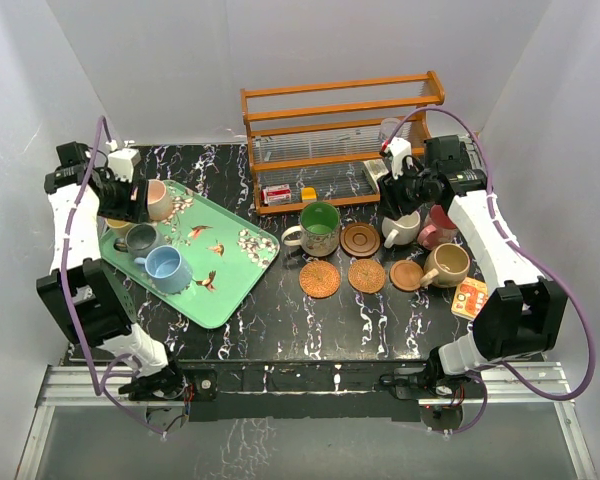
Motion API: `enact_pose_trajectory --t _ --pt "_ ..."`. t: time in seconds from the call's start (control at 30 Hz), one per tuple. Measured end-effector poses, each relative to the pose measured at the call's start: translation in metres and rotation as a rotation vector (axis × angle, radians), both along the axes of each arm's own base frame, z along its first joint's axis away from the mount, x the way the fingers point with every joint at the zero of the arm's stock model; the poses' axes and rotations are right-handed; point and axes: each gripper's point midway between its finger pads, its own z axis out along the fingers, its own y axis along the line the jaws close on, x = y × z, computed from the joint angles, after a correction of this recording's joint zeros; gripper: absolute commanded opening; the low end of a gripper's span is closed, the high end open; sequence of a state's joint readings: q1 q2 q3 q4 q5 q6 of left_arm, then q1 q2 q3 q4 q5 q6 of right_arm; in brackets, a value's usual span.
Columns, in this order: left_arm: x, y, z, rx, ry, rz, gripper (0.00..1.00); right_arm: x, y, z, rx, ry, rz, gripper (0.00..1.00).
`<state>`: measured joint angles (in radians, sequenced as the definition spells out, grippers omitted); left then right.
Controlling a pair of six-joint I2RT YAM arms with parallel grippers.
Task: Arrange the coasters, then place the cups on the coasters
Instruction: Move the cup to the tray.
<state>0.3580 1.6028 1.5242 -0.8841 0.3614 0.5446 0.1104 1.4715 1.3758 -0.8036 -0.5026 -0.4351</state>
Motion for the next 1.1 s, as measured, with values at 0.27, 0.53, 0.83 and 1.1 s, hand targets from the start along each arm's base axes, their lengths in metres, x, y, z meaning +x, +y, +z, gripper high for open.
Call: enact_pose_trajectory --t 0.27,0.53,0.83,1.1 --pt "0.038 0.030 0.000 0.009 -0.033 0.062 0.61 -0.002 0.002 0.004 0.013 -0.006 0.009 0.43" --pt "0.095 0.052 -0.003 -0.018 -0.085 0.076 0.59 -0.002 0.003 0.003 0.016 -0.003 0.009 0.43" --pt "0.129 0.054 -0.052 -0.069 -0.041 0.029 0.61 -0.001 0.002 -0.001 0.008 0.009 0.003 0.43" --pt "0.152 0.045 -0.083 -0.068 -0.040 -0.020 0.59 0.000 -0.001 -0.007 -0.005 0.031 -0.018 0.43"
